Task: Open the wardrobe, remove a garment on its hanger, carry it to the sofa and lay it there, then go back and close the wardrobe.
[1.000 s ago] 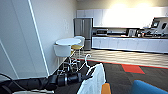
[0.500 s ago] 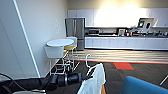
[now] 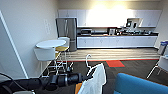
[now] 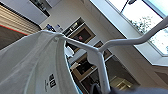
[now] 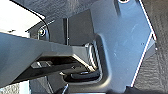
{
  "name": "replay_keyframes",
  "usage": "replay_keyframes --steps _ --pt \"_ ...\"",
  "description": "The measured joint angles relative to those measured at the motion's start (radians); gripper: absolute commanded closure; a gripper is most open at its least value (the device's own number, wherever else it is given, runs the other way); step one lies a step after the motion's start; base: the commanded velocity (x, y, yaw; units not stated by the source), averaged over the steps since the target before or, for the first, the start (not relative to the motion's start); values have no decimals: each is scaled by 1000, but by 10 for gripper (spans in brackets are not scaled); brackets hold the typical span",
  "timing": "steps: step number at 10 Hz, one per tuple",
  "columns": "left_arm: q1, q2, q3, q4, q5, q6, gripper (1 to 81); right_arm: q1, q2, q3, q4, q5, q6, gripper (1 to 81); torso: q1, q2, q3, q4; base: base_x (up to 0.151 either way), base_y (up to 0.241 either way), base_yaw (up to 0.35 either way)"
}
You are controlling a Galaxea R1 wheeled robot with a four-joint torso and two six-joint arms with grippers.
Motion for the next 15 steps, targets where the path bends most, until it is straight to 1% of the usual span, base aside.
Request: replay_keyframes --steps 11,13,15 --pt "11 1 2 12 0 0 811 -1 4 0 0 0 0 10 0 0 0 0 0 0 -227" --pt "18 -6 2 16 0 0 811 -2 13 -1 0 0 -22 10 0 0 0 0 0 0 -228" --pt "24 -9 3 18 1 0 811 -2 17 -3 0 -2 -23 10 0 0 0 0 0 0 -228"
